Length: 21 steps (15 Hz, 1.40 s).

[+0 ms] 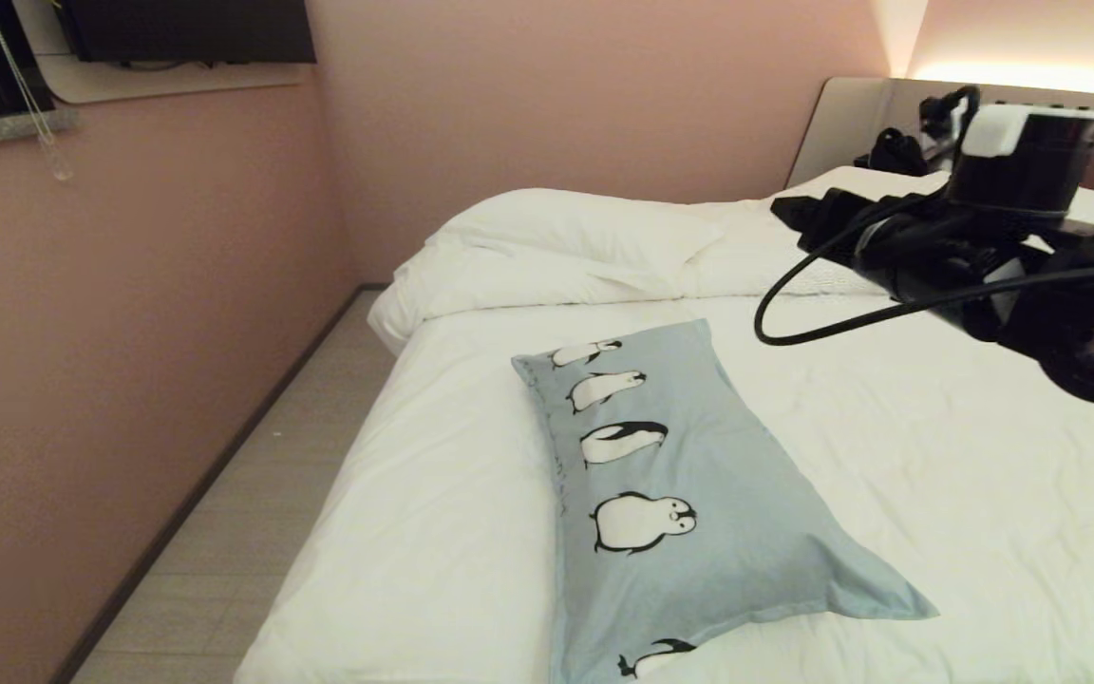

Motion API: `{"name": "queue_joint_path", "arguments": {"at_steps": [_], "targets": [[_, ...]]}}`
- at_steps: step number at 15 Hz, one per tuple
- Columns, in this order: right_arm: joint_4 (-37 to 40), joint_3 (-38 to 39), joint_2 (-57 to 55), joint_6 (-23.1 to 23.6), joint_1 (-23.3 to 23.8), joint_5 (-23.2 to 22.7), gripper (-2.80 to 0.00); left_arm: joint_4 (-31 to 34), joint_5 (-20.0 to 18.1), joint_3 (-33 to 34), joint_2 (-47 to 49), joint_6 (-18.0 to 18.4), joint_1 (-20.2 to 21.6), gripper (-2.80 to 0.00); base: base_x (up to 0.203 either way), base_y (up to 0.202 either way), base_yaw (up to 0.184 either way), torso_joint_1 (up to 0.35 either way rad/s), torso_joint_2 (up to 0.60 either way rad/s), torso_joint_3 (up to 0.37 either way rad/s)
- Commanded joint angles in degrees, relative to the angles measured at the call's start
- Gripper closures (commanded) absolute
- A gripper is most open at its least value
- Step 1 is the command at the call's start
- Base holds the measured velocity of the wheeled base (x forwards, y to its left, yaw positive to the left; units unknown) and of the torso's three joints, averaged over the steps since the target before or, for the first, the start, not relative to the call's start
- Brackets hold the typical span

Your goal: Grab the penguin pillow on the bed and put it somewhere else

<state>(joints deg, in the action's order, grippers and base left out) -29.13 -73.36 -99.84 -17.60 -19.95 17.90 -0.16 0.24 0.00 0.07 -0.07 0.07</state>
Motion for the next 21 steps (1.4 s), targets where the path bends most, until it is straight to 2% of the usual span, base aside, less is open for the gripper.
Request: {"name": "queue_joint_path", "arguments": {"at_steps": [1,5,10,11,14,19,21], "targets": [[1.22,0.00,4.66,-0.23,0.85,-0.62,-2.80,-0.02,0.02,0.00,0.01,-0.01,0.01,0.00,0.000,0.000,0.000,0.000,0.00,0.000],[6.54,0.43,10.80,-0.44,0.88,-3.53,-2.80,-0.02,0.02,0.00,0.01,-0.01,0.01,0.00,0.000,0.000,0.000,0.000,0.00,0.000],[18.05,0.76,21.13,-0.62,0.88,-9.26,-2.80,-0.02,0.02,0.00,0.01,-0.01,0.01,0.00,0.000,0.000,0.000,0.000,0.00,0.000],[20.61,1.36,23.76,-0.65,0.93,-10.78,0.00,-0.02,0.02,0.00,0.01,-0.01,0.01,0.00,0.000,0.000,0.000,0.000,0.00,0.000],[26.83,4.48,28.63,-0.61,1.31,-11.67,0.00,-0.02,0.04,0.00,0.01,-0.01,0.01,0.00,0.000,0.000,0.000,0.000,0.00,0.000],[39.62,4.70,39.56,-0.51,8.45,-8.73,0.00,-0.02,0.02,0.00,0.01,-0.01,0.01,0.00,0.000,0.000,0.000,0.000,0.00,0.000],[44.45,5.45,44.76,-0.62,9.86,-6.79,0.00,-0.02,0.02,0.00,0.01,-0.01,0.01,0.00,0.000,0.000,0.000,0.000,0.00,0.000]]}}
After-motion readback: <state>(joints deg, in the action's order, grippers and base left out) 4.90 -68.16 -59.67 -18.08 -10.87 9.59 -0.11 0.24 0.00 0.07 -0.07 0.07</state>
